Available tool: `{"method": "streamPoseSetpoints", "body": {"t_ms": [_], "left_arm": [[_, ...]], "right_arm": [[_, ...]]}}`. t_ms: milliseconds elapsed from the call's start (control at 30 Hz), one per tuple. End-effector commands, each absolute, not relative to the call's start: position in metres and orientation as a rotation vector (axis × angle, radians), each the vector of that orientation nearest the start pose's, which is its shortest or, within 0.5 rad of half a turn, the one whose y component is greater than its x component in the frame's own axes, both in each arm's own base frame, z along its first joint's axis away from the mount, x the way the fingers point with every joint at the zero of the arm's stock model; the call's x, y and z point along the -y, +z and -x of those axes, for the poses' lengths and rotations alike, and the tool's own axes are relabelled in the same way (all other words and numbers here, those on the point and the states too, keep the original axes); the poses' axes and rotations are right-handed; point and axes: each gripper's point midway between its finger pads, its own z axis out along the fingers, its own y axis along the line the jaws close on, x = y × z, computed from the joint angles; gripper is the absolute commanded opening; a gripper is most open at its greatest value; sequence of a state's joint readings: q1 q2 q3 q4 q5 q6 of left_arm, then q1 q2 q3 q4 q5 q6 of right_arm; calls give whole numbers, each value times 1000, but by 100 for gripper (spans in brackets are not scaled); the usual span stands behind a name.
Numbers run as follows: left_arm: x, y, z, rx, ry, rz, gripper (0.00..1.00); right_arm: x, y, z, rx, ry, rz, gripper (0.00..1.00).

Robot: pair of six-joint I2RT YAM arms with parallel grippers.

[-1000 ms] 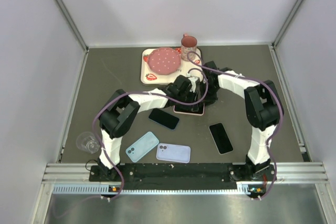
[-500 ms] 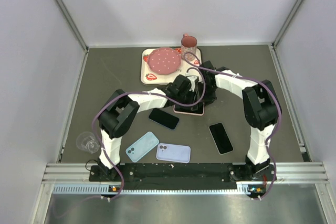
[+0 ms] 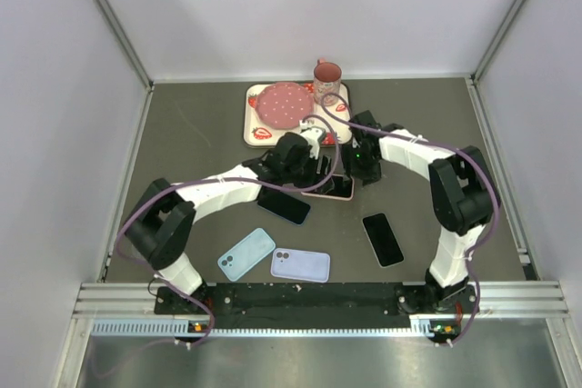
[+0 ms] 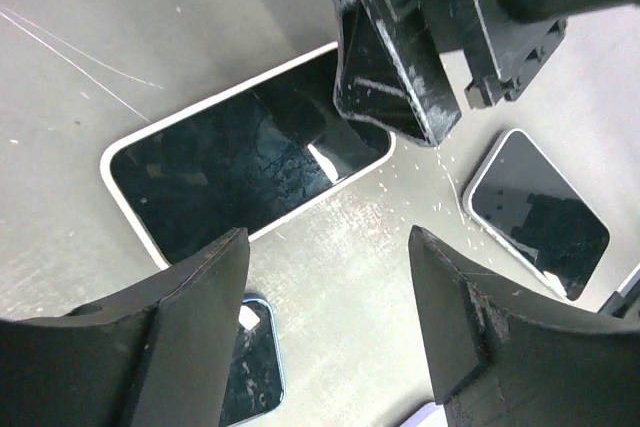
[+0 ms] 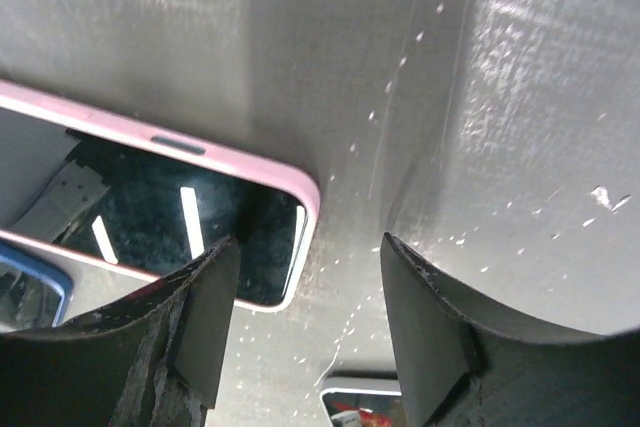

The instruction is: Put the phone into the phone case

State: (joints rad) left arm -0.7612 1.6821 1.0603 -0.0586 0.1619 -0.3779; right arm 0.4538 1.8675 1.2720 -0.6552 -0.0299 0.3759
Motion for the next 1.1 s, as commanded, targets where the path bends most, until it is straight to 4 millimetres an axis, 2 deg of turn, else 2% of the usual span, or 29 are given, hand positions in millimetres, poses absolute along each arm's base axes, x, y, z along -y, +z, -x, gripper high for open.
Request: {"method": "streamPoseSetpoints", "body": {"t_ms": [0,133,267,367,433,467,667,767,900,933,1067], "left_arm": [[327,132,-313,-2189,-748,-462,72],[316,124,-321,-2236,-746,-418,72],[313,117,-326,-2283,-805,-391,71],[306,104,-332,-2328,-820,-355,70],[305,94,-332,-2371,-878,-340,69],[305,91,-332,-2380,-894,-337,68],[307,65,-331,-2454,-926,-334,64],[306,46,-331,-2502,-901,-316,61],[307,34,-329,-2528,-913,-313,53],[311,34,-327,-2519,-945,-327,48],[318,36,-327,-2493,-997,-341,38]], "right_arm": [[-199,57,-331,-2759,407,119,59],[-208,54,-328,-2774,524,110,59],[-208,39,-319,-2817,561,80,58],[-206,30,-313,-2841,584,62,55],[-206,25,-311,-2847,590,62,49],[-206,21,-308,-2858,596,60,42],[-206,6,-305,-2889,593,50,32],[-206,1,-307,-2897,581,51,29],[-205,-3,-310,-2898,568,48,23],[-207,-1,-312,-2888,573,50,22],[-213,9,-322,-2853,608,55,21]]}}
